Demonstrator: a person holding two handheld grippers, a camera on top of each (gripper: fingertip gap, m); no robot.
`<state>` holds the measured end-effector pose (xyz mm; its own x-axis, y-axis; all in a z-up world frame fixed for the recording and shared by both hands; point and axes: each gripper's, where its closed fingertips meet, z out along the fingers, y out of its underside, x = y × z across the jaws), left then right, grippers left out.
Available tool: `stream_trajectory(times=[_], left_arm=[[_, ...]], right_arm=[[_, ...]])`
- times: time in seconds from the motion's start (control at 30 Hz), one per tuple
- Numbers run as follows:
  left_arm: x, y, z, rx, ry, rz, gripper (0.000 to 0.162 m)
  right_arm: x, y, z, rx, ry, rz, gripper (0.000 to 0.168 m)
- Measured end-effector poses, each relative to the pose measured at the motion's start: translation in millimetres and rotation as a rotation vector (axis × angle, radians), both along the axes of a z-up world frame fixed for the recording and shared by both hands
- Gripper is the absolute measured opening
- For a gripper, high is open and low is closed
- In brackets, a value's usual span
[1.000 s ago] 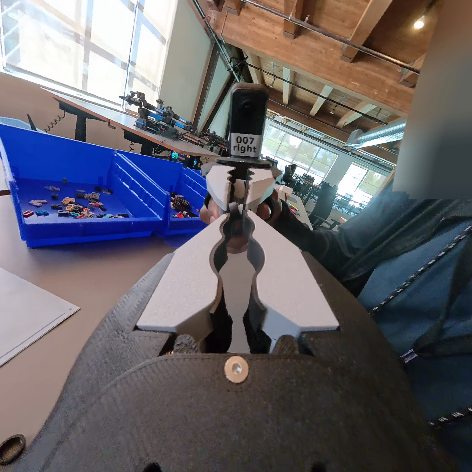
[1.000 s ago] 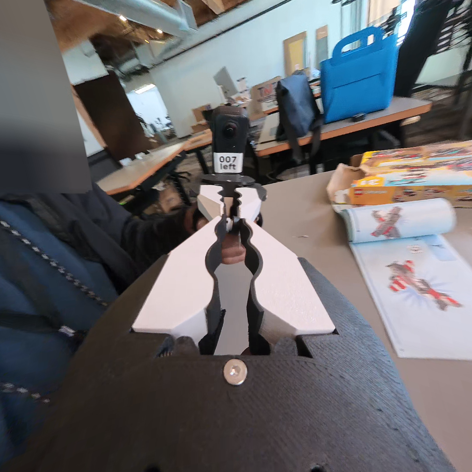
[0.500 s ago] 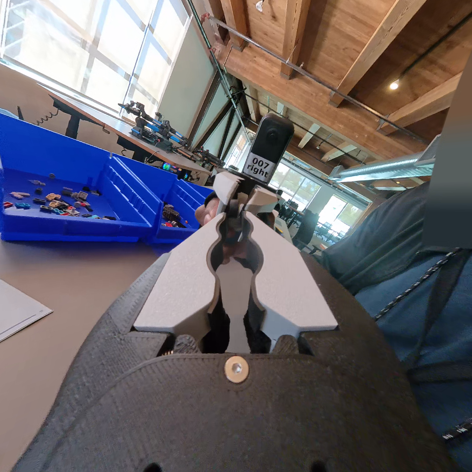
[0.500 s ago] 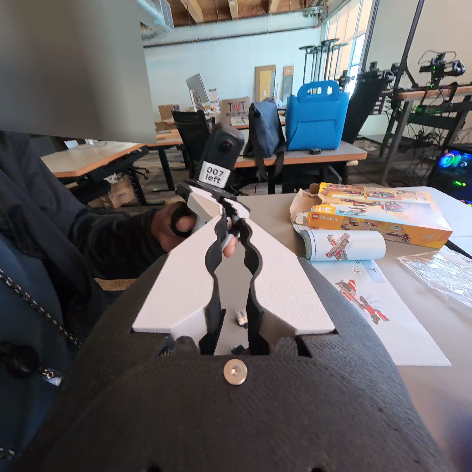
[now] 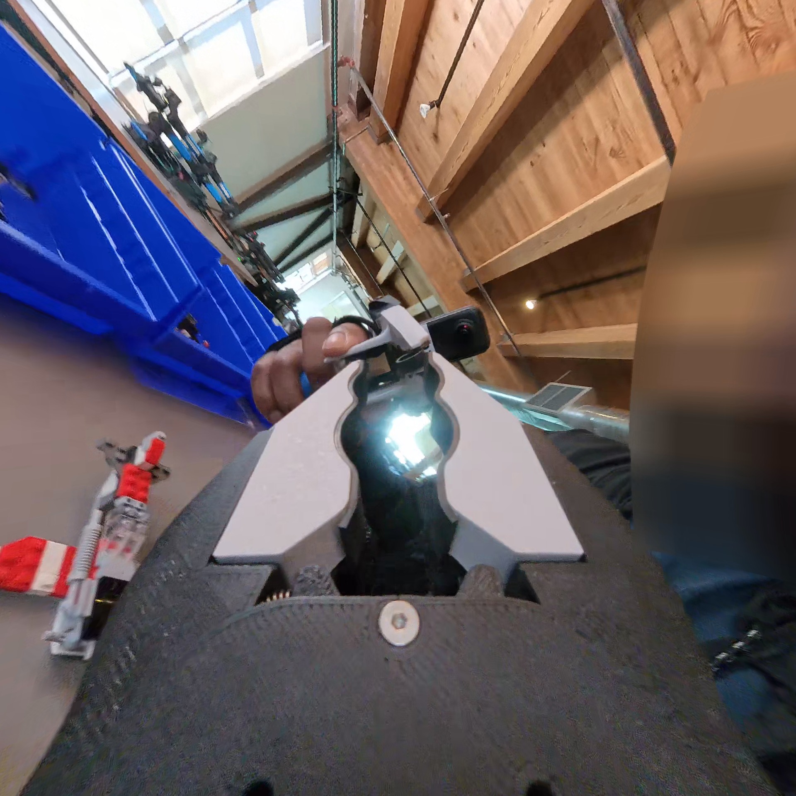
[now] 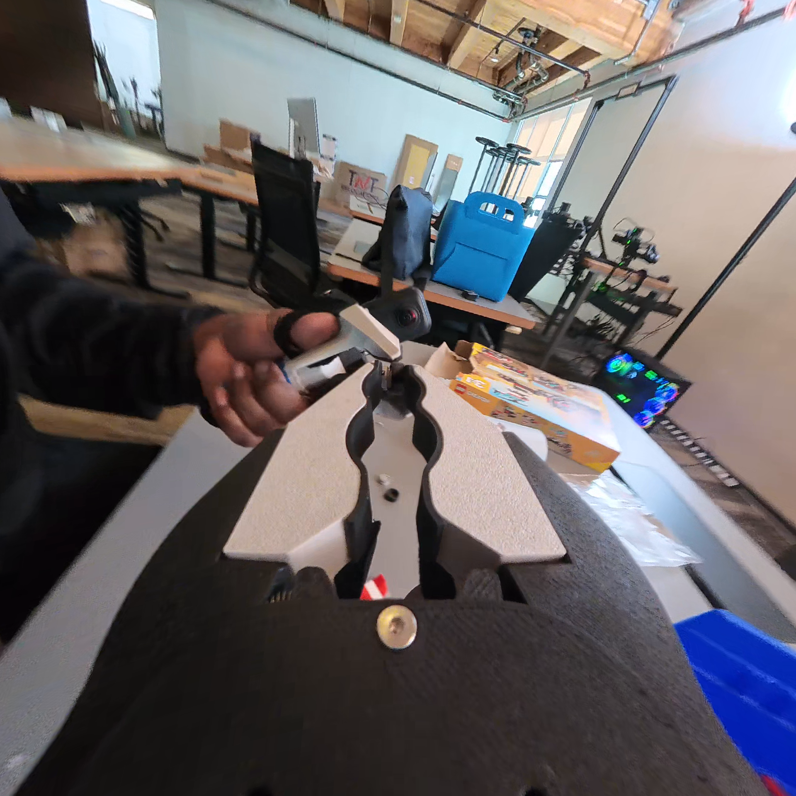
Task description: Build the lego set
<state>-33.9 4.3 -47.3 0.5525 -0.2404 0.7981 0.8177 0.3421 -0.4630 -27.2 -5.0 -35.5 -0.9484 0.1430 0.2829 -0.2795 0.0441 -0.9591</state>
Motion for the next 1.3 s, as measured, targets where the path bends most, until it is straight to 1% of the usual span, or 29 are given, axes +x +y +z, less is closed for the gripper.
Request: stream_trajectory(times=[0.17,0.27,0.3,0.47,0.53,0.57,0.63,0.7,0.77,0.9,1.0,1.03,1.13,1.3], left_arm=[[8.1,9.8,-1.9,0.027,-0.060,-0.085,0.026],[8.8,8.9,1.3,0.046,-0.047,-0.083,0.016],[8.9,8.7,1.8,0.041,-0.032,-0.075,0.015],[10.4,8.7,5.3,-0.006,0.097,-0.012,0.014],[11.6,7.9,7.8,-0.059,0.208,0.044,0.014],[12.4,7.5,9.0,-0.098,0.282,0.082,0.014],[14.8,6.1,13.0,-0.192,0.466,0.179,0.014],[18.8,4.3,18.6,-0.275,0.656,0.277,0.014],[20.8,1.0,23.9,-0.326,0.806,0.376,0.014],[18.4,-8.1,31.8,-0.364,0.950,0.536,0.014],[19.3,-9.6,32.8,-0.452,1.099,0.640,0.014],[20.0,-9.2,32.4,-0.486,1.153,0.670,0.014],[21.8,-8.5,33.2,-0.547,1.258,0.741,0.014],[24.7,-7.5,34.6,-0.603,1.372,0.816,0.014]], right_arm=[[-0.1,-0.9,-6.8,0.039,0.097,-0.030,0.010],[1.2,-1.0,-7.8,0.043,0.126,-0.031,0.011],[1.5,-1.0,-7.5,0.041,0.137,-0.032,0.011],[3.4,-0.8,-3.7,0.013,0.138,-0.026,0.012],[3.5,-0.7,-1.5,-0.004,0.116,-0.023,0.013],[2.8,-0.6,0.5,-0.018,0.089,-0.019,0.017],[2.7,0.3,5.6,-0.061,-0.015,0.017,0.026],[3.6,0.7,8.1,-0.097,-0.172,0.087,0.032],[3.2,2.6,12.7,-0.149,-0.346,0.162,0.032],[0.8,2.4,15.5,-0.196,-0.669,0.273,0.032],[9.4,-1.5,20.0,-0.202,-0.862,0.371,0.036],[13.2,-2.8,24.1,-0.210,-0.909,0.405,0.040],[23.6,-7.8,31.6,-0.212,-1.037,0.477,0.043],[28.2,-12.3,32.6,-0.205,-1.159,0.507,0.040]])
